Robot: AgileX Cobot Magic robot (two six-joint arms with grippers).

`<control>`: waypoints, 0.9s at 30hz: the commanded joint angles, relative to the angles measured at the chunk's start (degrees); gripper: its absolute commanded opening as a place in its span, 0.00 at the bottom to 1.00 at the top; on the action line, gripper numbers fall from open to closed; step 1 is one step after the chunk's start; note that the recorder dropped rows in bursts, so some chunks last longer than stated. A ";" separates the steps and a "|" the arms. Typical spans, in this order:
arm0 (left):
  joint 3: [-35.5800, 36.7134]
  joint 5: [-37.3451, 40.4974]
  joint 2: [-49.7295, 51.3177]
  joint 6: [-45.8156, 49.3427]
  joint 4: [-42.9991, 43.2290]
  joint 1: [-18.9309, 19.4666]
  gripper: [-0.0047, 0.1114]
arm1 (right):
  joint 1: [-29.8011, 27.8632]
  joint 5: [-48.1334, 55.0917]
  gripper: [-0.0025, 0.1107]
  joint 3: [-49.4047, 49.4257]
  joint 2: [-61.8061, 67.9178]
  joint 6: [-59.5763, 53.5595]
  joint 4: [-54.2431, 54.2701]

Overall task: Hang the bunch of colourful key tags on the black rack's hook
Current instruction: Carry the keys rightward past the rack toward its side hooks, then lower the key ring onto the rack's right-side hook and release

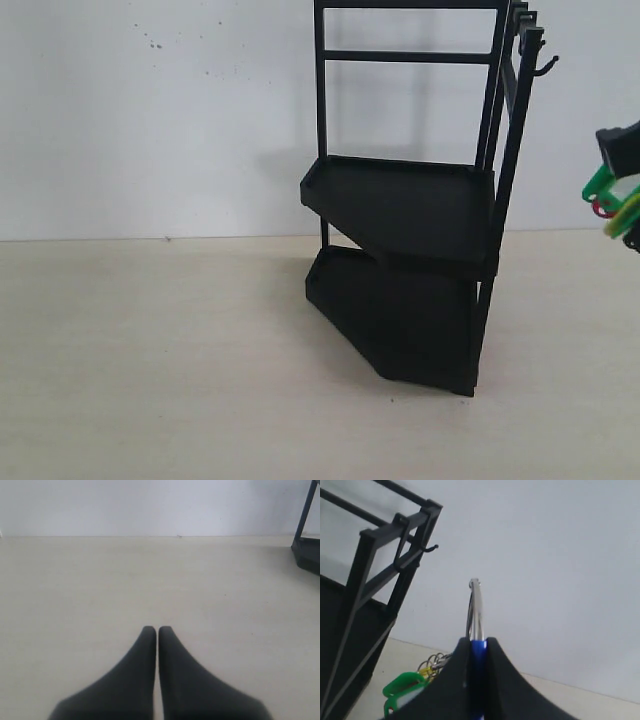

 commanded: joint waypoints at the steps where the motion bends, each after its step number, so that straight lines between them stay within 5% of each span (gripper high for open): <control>1: -0.08 -0.87 -0.12 -0.60 -0.43 0.14 0.08 | -0.71 -0.57 0.02 0.02 -0.26 4.27 -4.36; 5: -0.08 -0.87 -0.12 -0.60 -0.43 0.14 0.08 | -8.02 -9.45 0.02 0.02 -0.26 9.96 -3.37; 17: -0.08 -0.87 -0.12 -0.60 -0.43 0.14 0.08 | -47.72 -65.11 0.02 0.02 3.43 11.75 2.14; 27: -0.08 -0.87 -0.12 -0.60 -0.43 0.14 0.08 | -50.17 -69.57 0.02 -2.86 13.42 12.04 2.77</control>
